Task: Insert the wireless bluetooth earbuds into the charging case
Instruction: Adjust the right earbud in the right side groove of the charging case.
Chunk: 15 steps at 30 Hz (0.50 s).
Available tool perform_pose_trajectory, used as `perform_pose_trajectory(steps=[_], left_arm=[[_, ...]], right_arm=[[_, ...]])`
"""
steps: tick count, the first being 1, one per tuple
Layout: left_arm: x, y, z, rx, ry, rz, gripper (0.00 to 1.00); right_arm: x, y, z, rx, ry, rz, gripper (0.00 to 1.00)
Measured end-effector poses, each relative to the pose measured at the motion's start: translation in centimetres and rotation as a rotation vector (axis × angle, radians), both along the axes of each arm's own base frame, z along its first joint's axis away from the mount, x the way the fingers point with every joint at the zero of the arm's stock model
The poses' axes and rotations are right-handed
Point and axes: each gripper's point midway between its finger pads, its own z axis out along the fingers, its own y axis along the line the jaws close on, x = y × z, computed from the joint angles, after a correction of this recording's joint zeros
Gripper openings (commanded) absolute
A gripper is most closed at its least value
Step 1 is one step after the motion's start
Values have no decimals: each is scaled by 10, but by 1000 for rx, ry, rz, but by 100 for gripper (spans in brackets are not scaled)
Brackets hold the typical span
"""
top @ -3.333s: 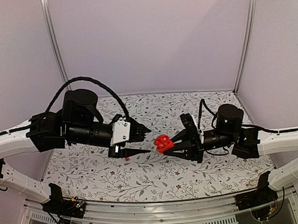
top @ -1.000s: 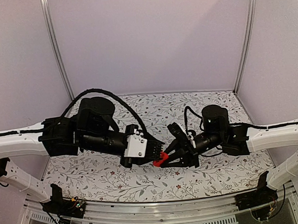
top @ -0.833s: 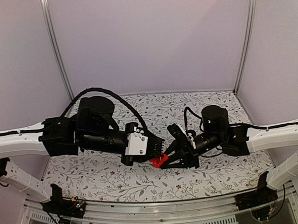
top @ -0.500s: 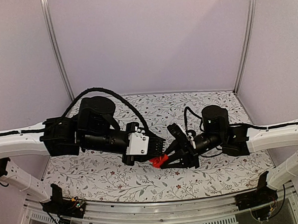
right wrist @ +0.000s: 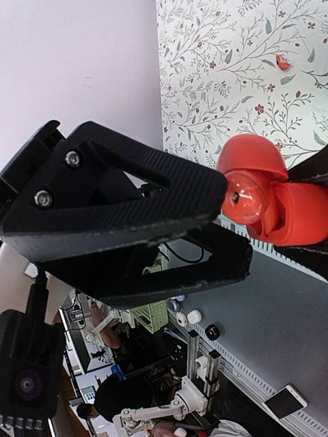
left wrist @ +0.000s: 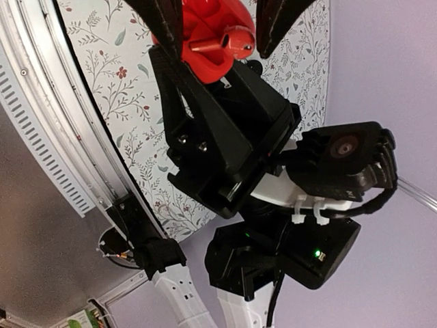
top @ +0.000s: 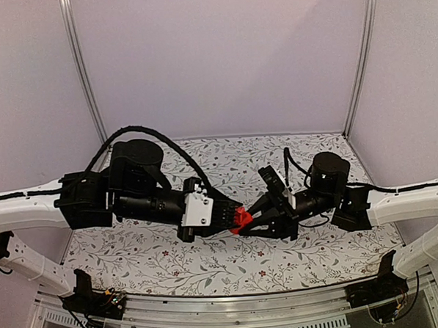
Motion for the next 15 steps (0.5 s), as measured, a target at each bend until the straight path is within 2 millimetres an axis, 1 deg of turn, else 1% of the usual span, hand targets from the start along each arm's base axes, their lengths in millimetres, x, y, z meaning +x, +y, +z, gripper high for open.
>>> perform_pose_trajectory(steps=[4,10,15], left_arm=[[-1,1,2,-5,0,-3,36],[-1,7,10,-6,-22,1,32],[0,9,13,8,-26,4,36]], right_arm=[[1,-1,3,20,8,-4,0],[1,-1,5,35,-2,0,0],[1,0,4,31,-2,1,0]])
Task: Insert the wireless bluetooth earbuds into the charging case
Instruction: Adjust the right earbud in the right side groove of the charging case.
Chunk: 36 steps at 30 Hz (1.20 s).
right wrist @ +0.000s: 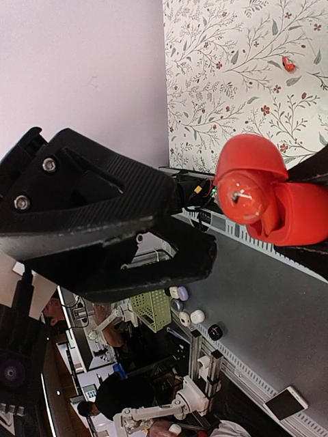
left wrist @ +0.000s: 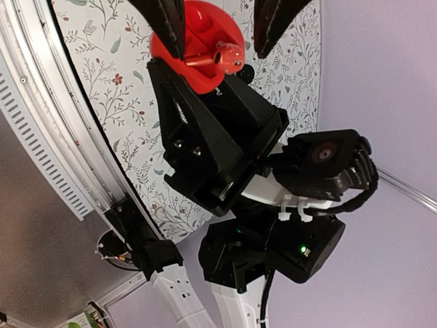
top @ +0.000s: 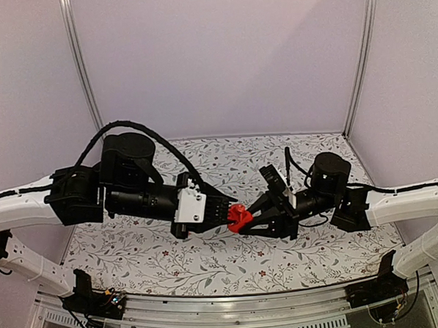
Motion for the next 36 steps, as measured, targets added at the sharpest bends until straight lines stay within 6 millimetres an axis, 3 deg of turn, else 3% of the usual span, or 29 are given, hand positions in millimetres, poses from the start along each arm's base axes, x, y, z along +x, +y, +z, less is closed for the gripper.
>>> perform_pose_trajectory(steps=[7,23,36], left_arm=[[1,-2,-3,27,0,1,39],[7,-8,-31,117,22,8,37],[8,-7,-35,134,34,7,24]], right_arm=[[0,2,-7,-21,9,6,0],[-1,3,-25,-79,21,32,0],[-1,4,-24,-82,17,36,0]])
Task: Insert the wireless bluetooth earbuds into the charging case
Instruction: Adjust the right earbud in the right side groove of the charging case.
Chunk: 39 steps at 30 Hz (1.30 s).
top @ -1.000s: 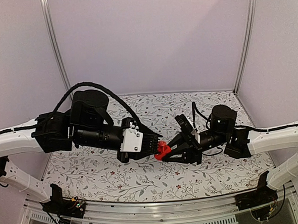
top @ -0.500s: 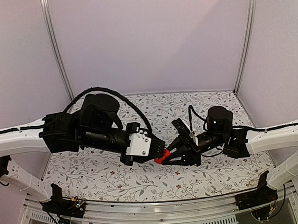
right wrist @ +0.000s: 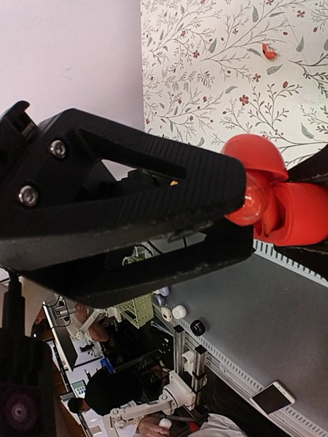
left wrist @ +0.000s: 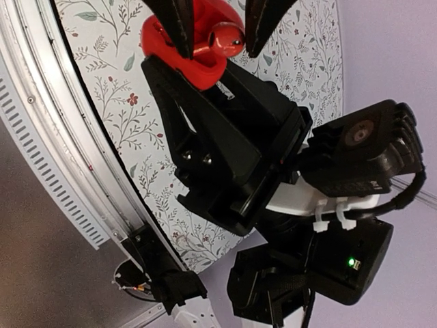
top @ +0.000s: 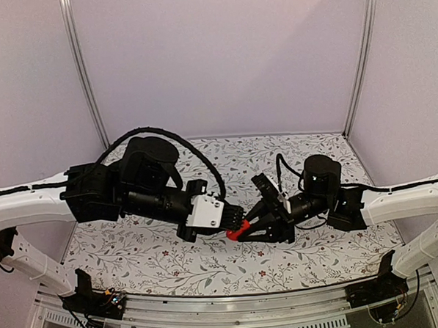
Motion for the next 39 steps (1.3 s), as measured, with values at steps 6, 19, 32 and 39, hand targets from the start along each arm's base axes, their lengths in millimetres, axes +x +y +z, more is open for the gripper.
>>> perform_pose_trajectory(steps=[6,19,32,39], left_arm=[[0,-1,5,-8,-2,1,22],[3,-1,8,-19,-8,8,18],[2,0,8,-18,2,13,20],[5,0,13,-36,-5,32,43]], right_arm=[[3,0,0,-2,6,-14,0],[14,-2,2,5,48,-66,0],[26,-7,15,54,39,-130,0],[23,-8,20,73,29,-110,0]])
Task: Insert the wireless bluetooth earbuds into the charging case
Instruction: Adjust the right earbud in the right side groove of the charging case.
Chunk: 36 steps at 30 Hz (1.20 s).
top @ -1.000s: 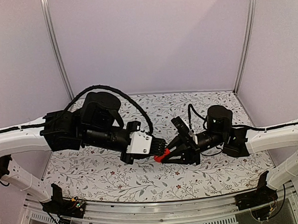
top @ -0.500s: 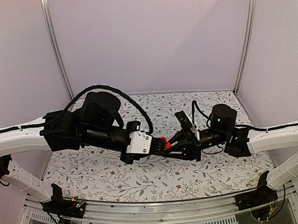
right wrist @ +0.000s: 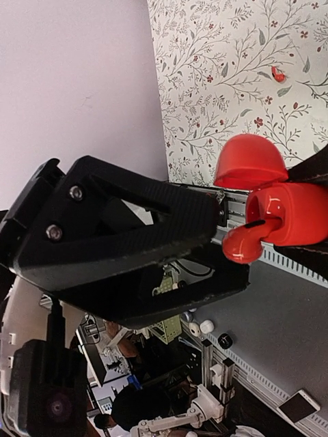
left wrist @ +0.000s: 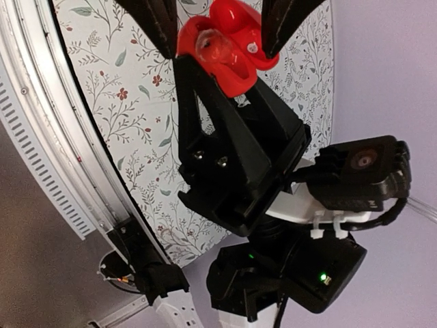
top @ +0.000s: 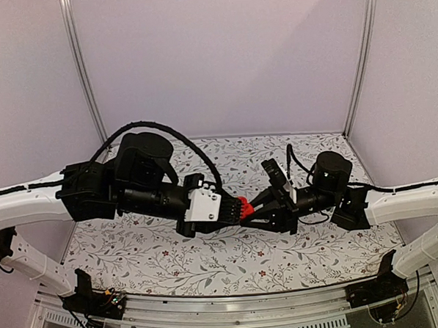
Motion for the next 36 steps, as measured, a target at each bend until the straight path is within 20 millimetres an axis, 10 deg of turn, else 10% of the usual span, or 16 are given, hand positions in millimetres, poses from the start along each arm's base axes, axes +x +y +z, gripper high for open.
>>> perform_pose_trajectory(steps=[36], left_arm=[[-9,1,-8,30,-17,-68,45]], right_arm=[[-23,0,-7,-26,-4,164,0]])
